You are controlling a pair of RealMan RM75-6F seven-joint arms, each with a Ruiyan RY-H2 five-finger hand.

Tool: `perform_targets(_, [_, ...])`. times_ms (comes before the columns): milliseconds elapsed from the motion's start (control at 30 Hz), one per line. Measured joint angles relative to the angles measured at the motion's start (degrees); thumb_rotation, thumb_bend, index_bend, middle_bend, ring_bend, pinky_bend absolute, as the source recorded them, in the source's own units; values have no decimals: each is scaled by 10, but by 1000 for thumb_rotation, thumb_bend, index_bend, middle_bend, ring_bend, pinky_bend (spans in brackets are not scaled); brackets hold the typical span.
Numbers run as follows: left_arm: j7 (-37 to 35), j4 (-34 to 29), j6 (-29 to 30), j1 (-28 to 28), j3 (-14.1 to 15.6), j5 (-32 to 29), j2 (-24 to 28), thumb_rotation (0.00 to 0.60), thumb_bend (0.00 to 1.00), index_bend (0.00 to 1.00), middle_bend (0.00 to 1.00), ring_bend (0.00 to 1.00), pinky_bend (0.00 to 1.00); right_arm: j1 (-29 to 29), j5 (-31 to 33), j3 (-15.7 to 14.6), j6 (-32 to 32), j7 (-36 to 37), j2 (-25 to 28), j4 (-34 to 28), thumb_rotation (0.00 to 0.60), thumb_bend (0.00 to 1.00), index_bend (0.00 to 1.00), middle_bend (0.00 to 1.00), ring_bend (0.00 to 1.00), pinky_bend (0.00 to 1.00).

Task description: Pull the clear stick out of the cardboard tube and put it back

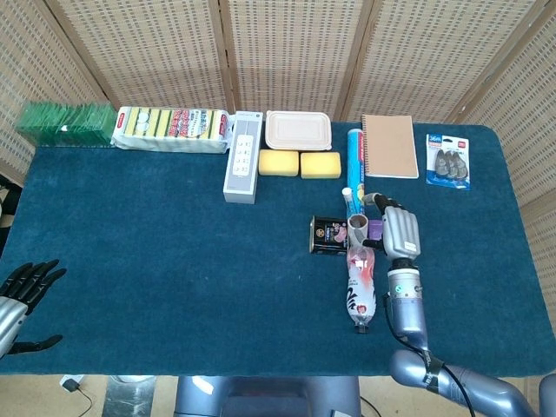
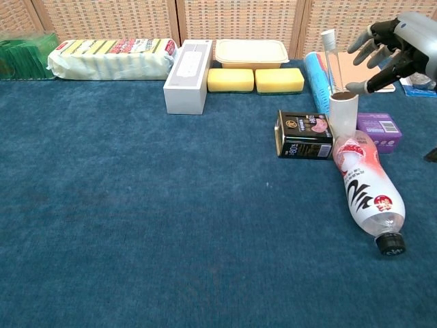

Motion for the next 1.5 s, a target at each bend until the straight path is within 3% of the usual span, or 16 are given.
perform_targets(700, [-9, 3, 0, -1, -1, -1, 2, 549, 84, 34, 12, 0, 0, 37, 24, -2, -14, -15, -36, 50, 595, 279, 316, 364, 336, 347])
perform_targets(1500, [-3, -4, -12, -5, -3, -8, 3, 549, 84, 34, 14, 0, 0, 49, 40, -4, -11, -37, -37, 64, 600, 294, 435, 448, 404, 366])
